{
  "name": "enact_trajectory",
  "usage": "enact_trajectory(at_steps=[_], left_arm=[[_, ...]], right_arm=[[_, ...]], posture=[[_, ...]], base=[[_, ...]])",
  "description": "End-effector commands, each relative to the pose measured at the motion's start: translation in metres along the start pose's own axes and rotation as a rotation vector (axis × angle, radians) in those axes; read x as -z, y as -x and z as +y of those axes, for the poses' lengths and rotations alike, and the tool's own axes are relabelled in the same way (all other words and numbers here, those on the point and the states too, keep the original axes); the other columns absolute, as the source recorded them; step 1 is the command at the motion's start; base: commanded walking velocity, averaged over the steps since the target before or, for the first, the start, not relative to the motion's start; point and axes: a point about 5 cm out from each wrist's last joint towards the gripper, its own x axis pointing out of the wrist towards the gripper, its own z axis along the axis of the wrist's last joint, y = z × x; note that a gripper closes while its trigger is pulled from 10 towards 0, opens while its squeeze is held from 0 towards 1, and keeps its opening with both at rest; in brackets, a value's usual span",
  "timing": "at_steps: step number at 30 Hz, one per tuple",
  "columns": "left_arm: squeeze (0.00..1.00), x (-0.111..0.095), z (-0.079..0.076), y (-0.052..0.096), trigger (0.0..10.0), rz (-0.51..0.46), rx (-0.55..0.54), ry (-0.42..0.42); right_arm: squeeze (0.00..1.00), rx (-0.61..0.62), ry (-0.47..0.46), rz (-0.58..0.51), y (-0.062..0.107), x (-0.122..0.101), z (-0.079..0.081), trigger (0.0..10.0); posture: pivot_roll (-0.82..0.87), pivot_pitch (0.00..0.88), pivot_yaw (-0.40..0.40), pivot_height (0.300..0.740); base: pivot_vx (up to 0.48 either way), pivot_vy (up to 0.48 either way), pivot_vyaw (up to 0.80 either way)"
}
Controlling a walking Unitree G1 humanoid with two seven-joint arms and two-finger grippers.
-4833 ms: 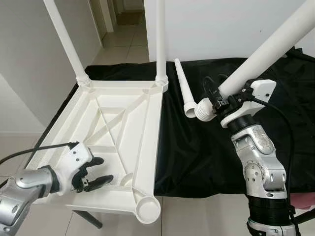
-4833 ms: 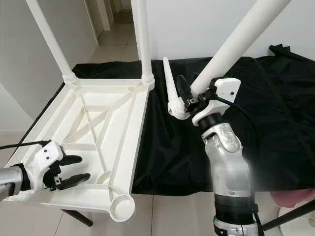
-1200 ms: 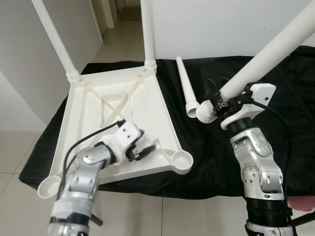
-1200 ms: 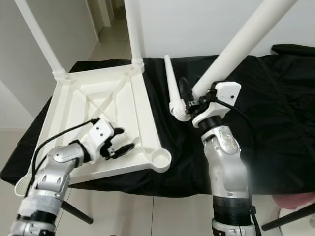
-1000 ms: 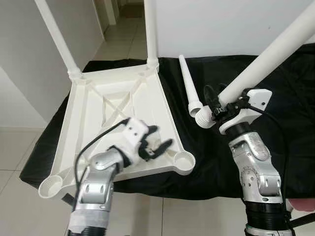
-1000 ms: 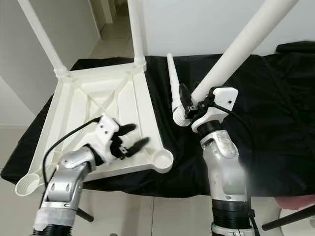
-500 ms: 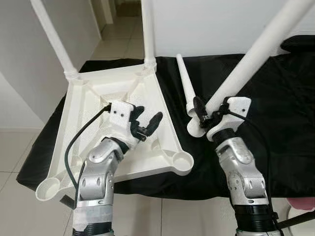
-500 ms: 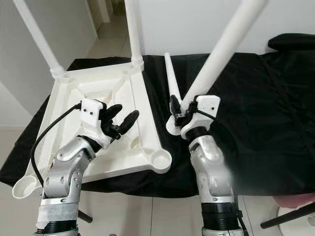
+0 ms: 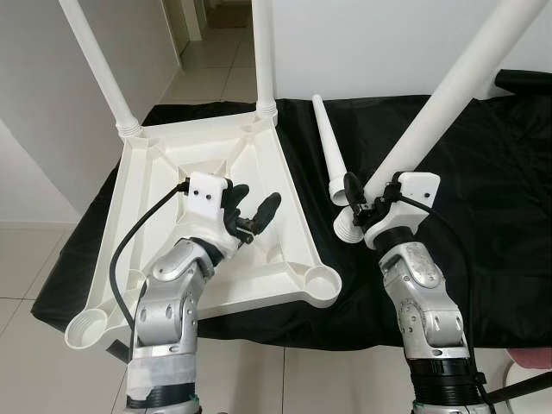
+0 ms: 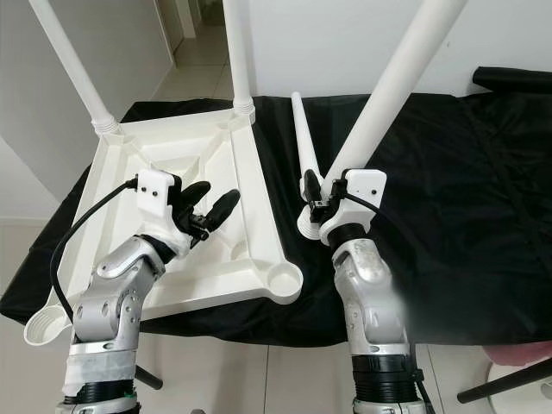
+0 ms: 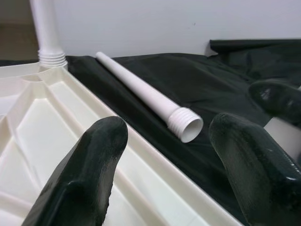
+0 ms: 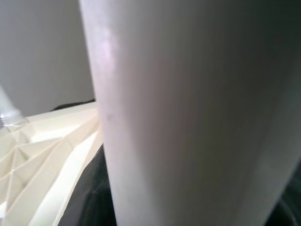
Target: Building children table
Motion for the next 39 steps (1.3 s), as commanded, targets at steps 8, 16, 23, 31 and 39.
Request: enact_trajectory(at_steps=[8, 16, 23, 31, 39], left_arm=[[0.00, 0.006, 0.028, -0.001, 10.0, 0.030, -0.341, 0.039], [0.00, 0.010, 0.045, 0.000, 10.0, 0.033, -0.506, 0.110], [0.00, 0.004, 0.040, -0.008, 10.0, 0.015, -0.536, 0.144], [0.00, -0.001, 0.045, -0.015, 10.0, 0.018, -0.536, 0.015], [0.00, 0.002, 0.047, -0.014, 10.0, 0.002, -0.529, -0.084]], right_arm=[[0.00, 0.003, 0.037, 0.043, -0.001, 0.006, 0.013, 10.0], [0.00, 0.038, 0.114, 0.070, -0.001, 0.013, 0.012, 10.0], [0.00, 0.091, 0.114, 0.074, -0.008, 0.012, 0.010, 10.0], [0.00, 0.074, 0.136, 0.060, -0.014, 0.011, 0.010, 10.0], [0.00, 0.098, 0.134, 0.069, -0.016, 0.015, 0.007, 10.0]], posture=[[-0.04, 0.030, 0.084, 0.740], [-0.04, 0.018, 0.084, 0.740], [-0.02, 0.030, 0.089, 0.740], [-0.03, 0.034, 0.093, 0.740], [-0.04, 0.025, 0.082, 0.740]], base=[[0.000, 0.000, 0.00], [0.000, 0.000, 0.00], [0.000, 0.000, 0.00], [0.000, 0.000, 0.00], [0.000, 0.000, 0.00]])
